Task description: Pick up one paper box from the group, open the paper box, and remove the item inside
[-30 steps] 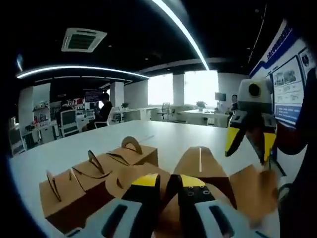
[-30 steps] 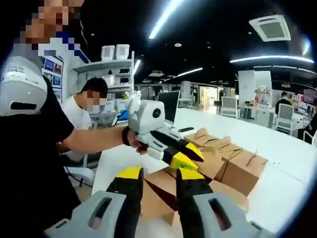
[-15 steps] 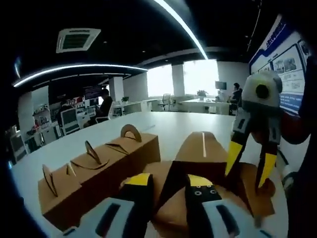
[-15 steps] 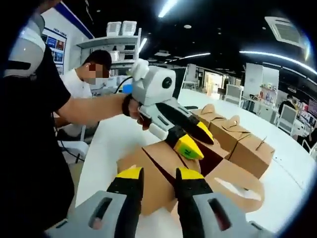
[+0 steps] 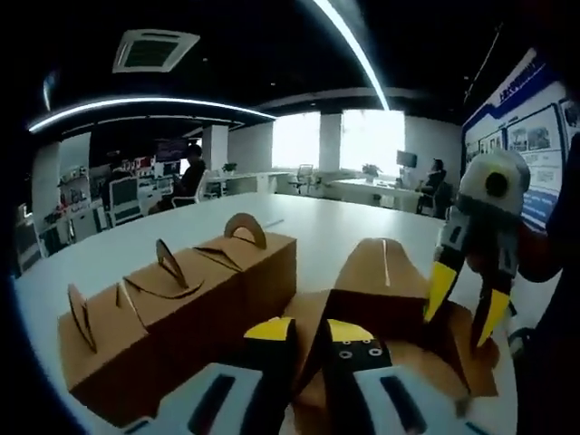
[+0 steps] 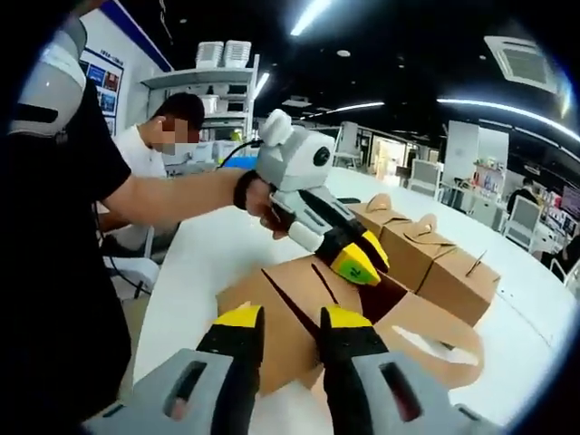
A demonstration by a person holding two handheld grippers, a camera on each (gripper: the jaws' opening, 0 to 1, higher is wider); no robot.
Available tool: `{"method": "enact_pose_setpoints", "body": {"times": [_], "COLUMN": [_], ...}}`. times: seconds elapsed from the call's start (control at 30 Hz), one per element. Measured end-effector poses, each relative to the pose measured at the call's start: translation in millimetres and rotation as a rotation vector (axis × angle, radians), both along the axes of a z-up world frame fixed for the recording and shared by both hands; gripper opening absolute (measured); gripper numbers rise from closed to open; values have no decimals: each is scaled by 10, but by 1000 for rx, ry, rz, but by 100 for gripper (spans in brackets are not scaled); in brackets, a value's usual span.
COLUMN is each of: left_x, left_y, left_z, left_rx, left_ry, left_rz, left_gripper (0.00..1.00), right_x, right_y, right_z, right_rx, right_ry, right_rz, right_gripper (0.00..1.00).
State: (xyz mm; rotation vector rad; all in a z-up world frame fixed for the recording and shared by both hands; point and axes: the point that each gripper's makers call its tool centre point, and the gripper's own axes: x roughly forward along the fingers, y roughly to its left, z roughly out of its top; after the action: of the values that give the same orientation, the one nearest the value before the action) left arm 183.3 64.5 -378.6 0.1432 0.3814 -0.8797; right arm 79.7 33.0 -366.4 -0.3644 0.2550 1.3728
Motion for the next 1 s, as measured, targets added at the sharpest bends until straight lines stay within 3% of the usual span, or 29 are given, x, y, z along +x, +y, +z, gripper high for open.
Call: {"method": "enact_pose_setpoints", "body": {"times": [0.17,0.37,0.7,0.77,0.87,1.0], "left_x": [-21,-57,-81,-70,-56,-63], "left_y": [-22,-66,-85,-87,-89,-86], "left_z": [-69,-119,-123,-125,-135,-146], "left_rx": [20,-53,-104,-91,-83,-121], "left_ry": [86,219,267,250,245,269], "left_rz": [-64,-105,-106,-119,-128,-116], "left_gripper": [12,8,8,8,7,7], "right_x": [-3,-21,25,26,29,66], "right_y": [4,2,-5,-25,-7,35], "right_z": [-5,-23,-87,-119,-156,-265], "right_rx": [-3,-47,-180,-249,-317,-421], "right_ry": [-4,-4,51,9,-5,-61], "right_rz": [16,75,175,232,269,281], "right_gripper": [25,25,20,18,16,11]}}
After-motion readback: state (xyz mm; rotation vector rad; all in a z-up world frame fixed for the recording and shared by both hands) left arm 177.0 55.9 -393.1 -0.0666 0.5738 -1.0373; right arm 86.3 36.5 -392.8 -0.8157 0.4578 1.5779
